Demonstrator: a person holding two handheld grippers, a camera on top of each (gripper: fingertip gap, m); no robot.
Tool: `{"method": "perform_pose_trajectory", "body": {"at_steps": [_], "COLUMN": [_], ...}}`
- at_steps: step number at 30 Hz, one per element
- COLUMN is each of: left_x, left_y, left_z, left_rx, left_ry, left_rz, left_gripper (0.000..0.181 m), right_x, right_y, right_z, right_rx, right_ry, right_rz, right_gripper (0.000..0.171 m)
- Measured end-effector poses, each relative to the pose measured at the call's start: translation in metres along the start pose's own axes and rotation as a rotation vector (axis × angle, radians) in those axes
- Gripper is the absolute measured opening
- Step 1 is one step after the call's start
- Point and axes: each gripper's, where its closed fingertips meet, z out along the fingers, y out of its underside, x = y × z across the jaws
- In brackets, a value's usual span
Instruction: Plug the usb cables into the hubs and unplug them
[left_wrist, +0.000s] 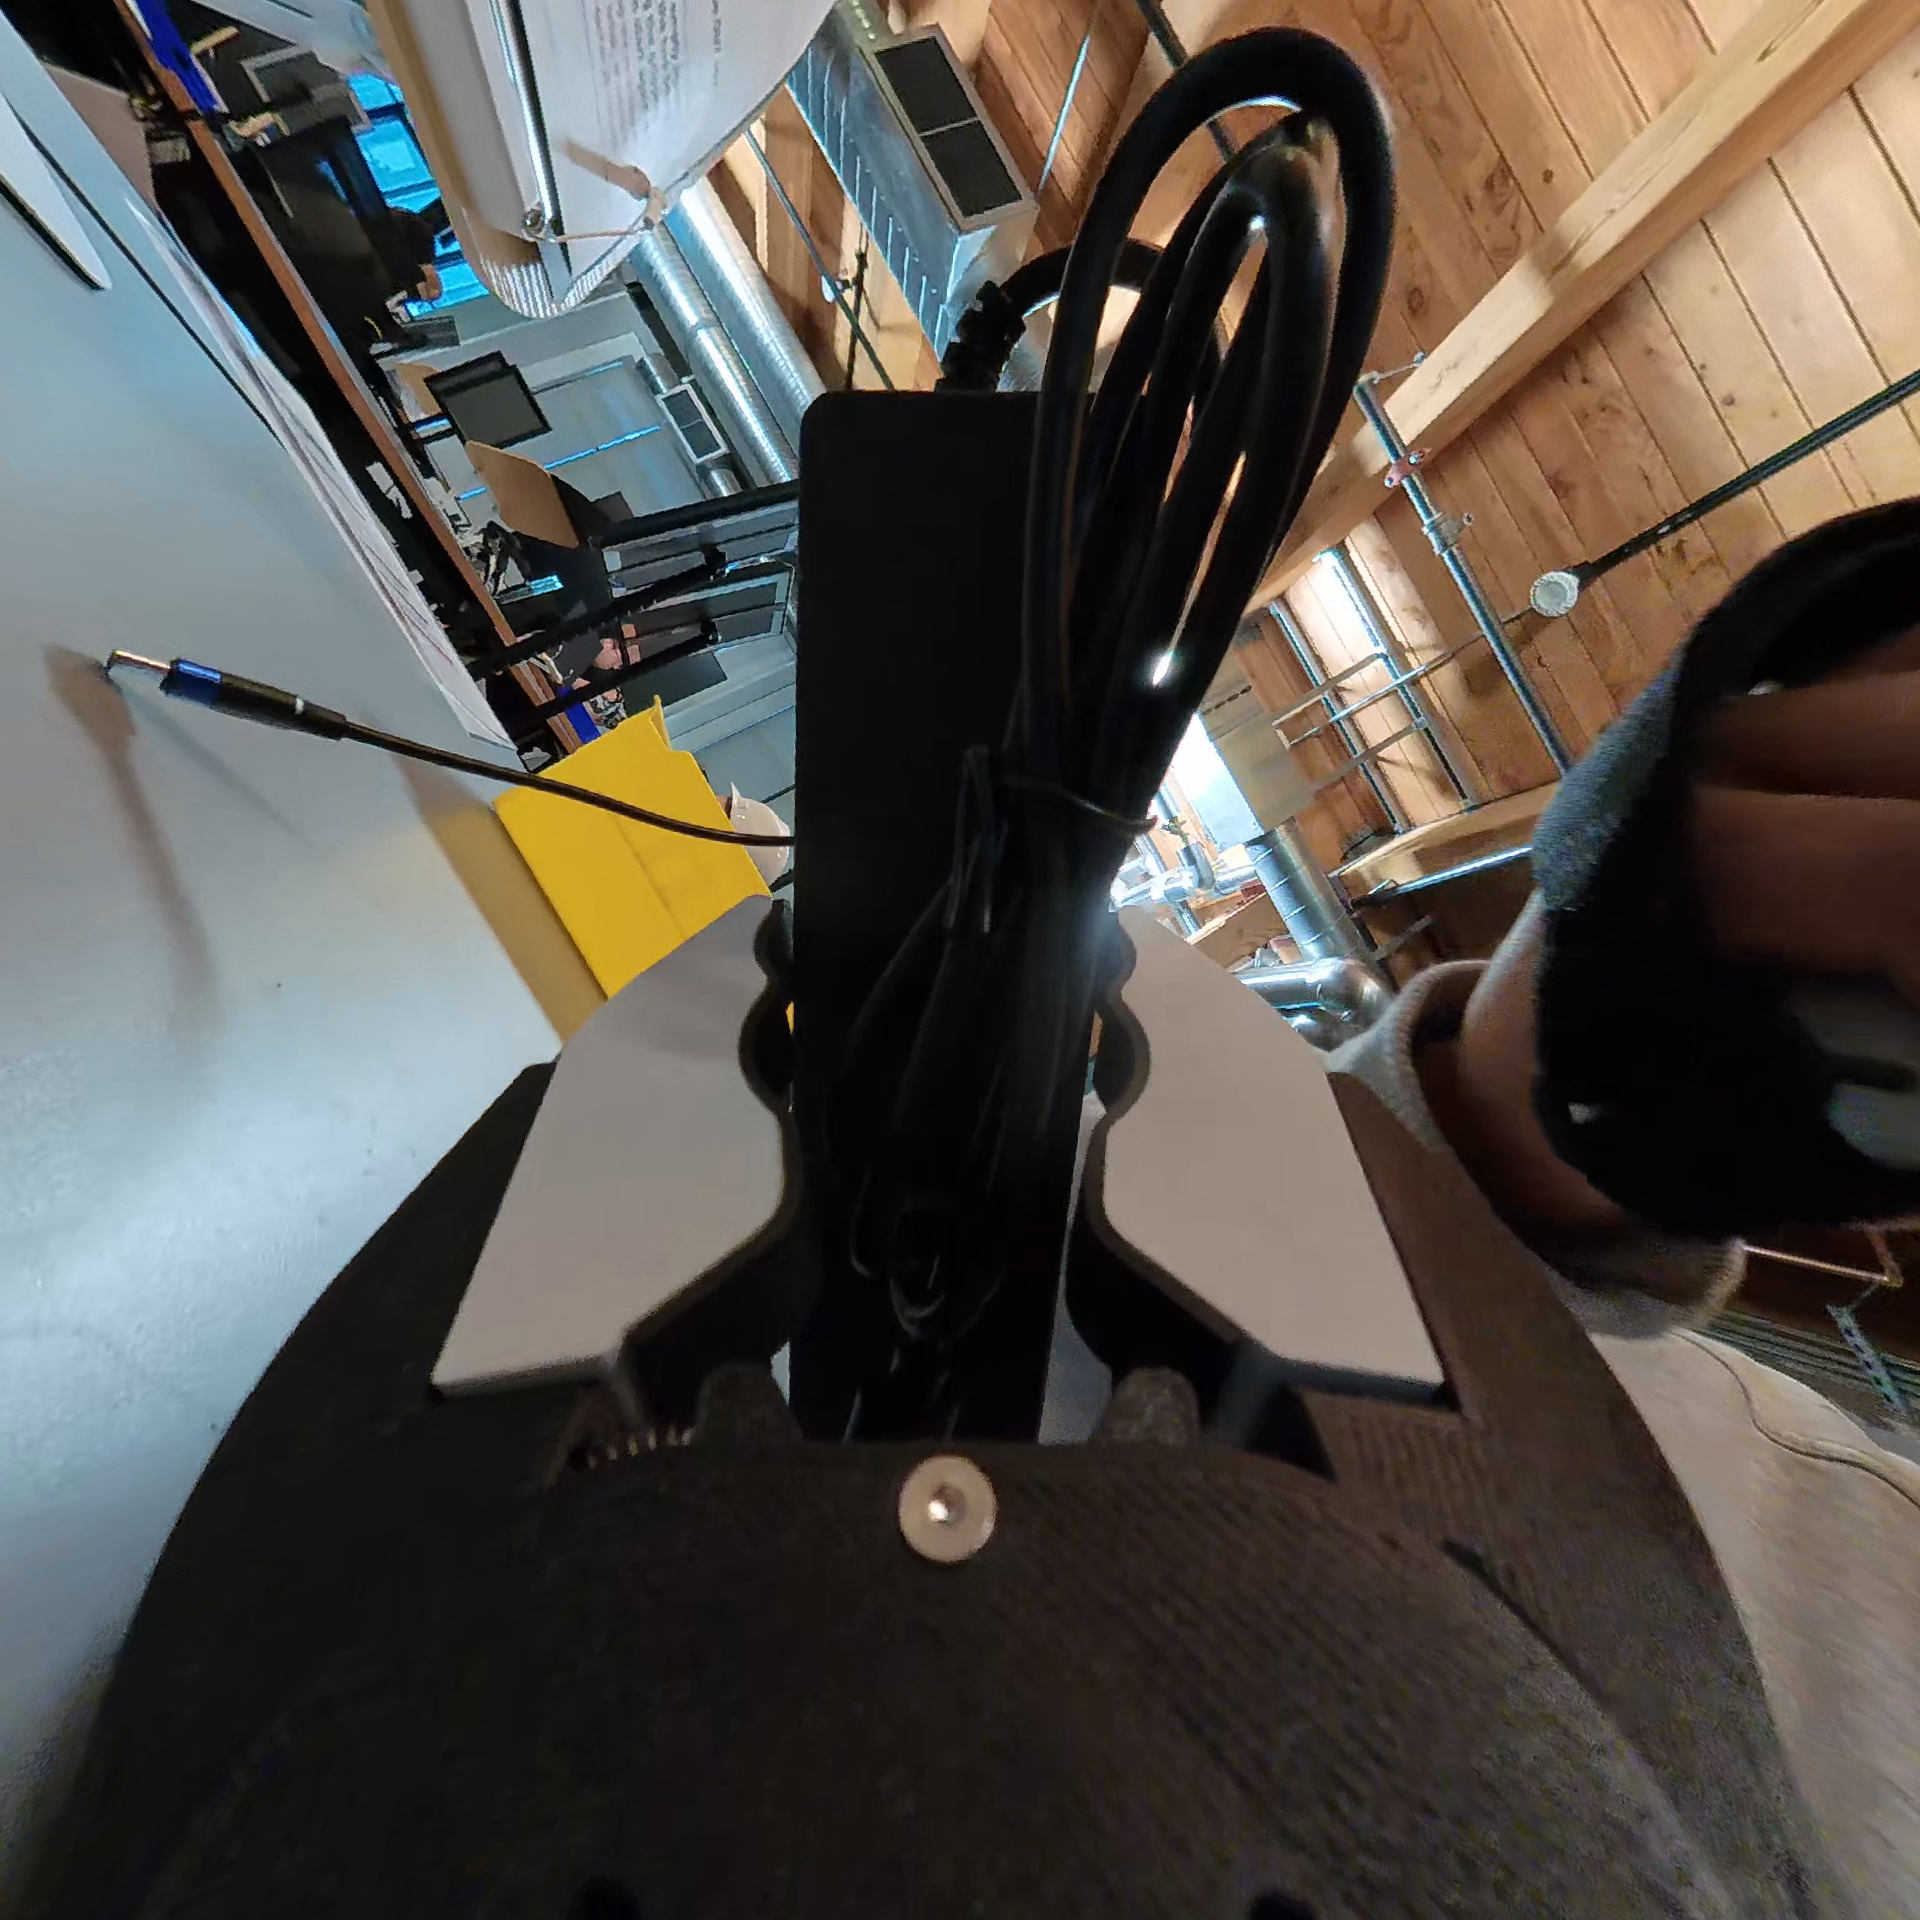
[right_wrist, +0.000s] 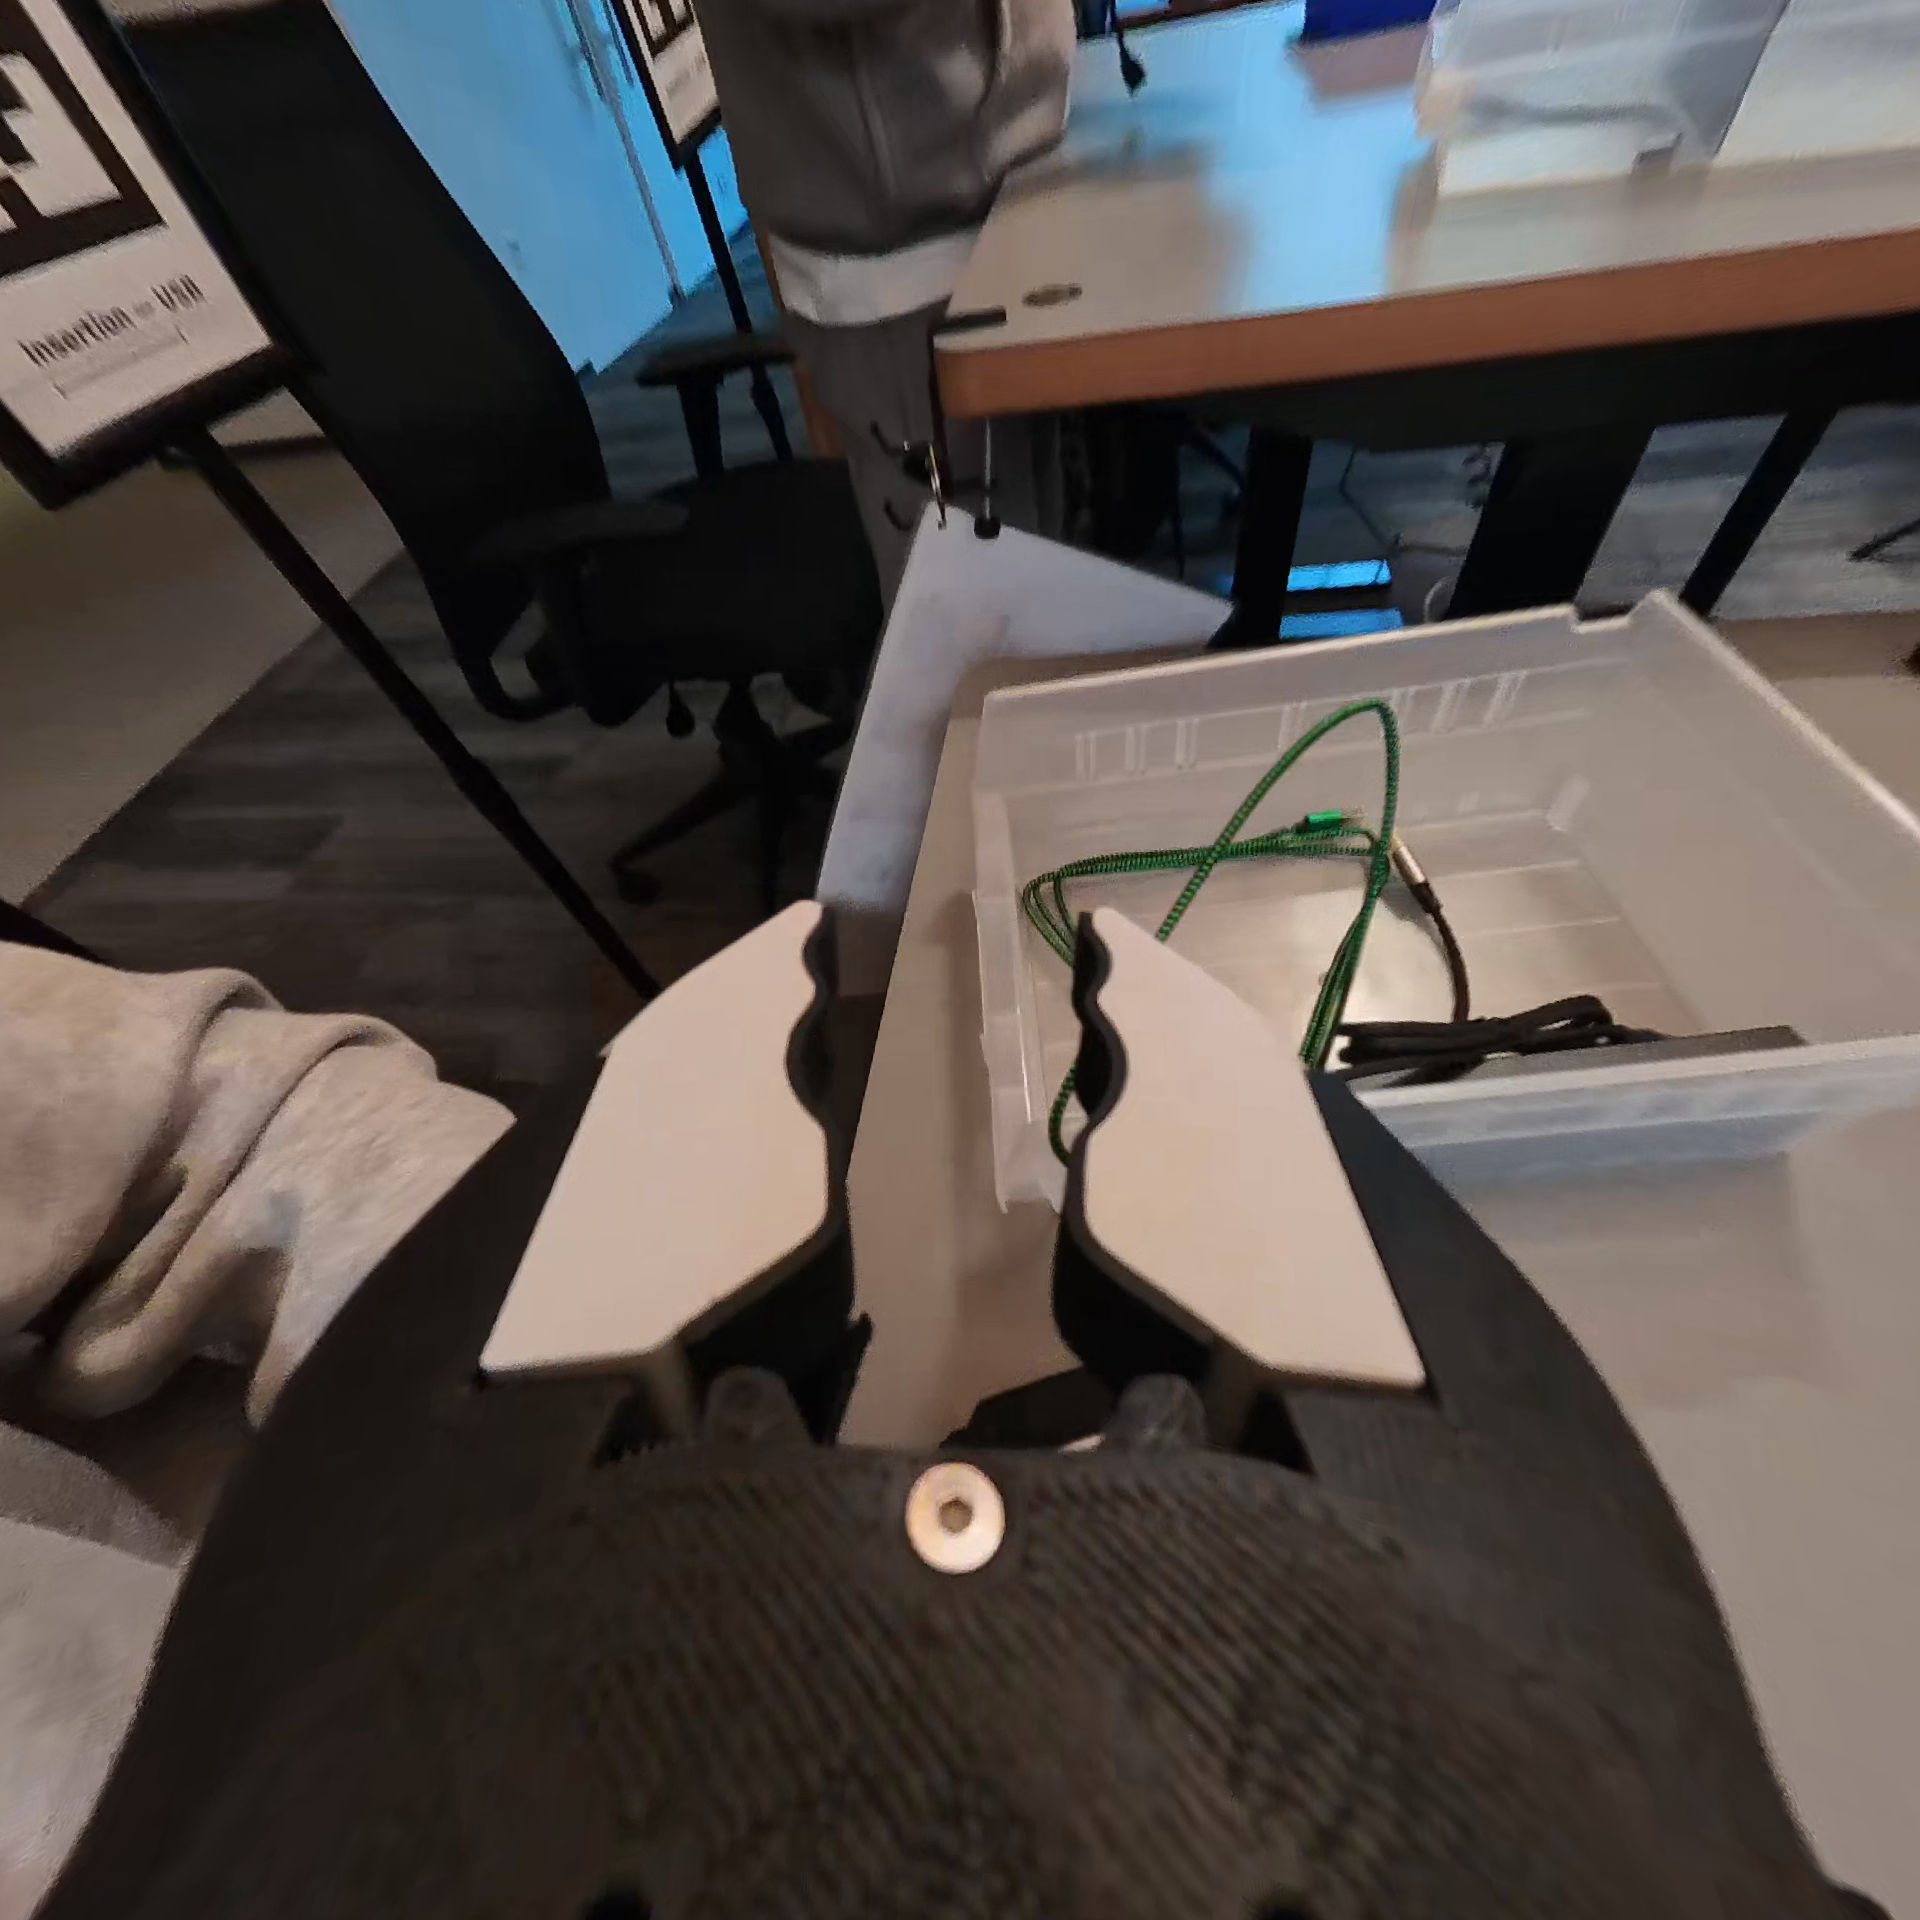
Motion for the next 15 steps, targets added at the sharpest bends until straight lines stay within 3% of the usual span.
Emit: {"method": "perform_pose_trajectory", "body": {"at_steps": [8,10,13,15], "left_x": [-0.002,-0.003,-0.003,-0.003], "left_y": [0.000,0.000,0.000,0.000], "left_z": [0.001,0.001,0.001,0.001], "left_rx": [-0.003,-0.003,-0.003,-0.004], "left_ry": [-0.006,-0.008,-0.010,-0.009], "left_rz": [-0.009,-0.012,-0.014,-0.014], "left_gripper": [0.056,0.056,0.056,0.056], "right_x": [0.028,0.033,0.034,0.039], "right_y": [0.056,0.067,0.045,0.017], "right_z": [0.051,0.057,0.063,0.065], "right_rx": [-0.349,-0.450,-0.406,-0.357], "right_ry": [0.070,0.072,0.049,0.053], "right_rz": [0.001,-0.026,-0.064,-0.068], "right_gripper": [0.054,0.034,0.005,0.005]}}
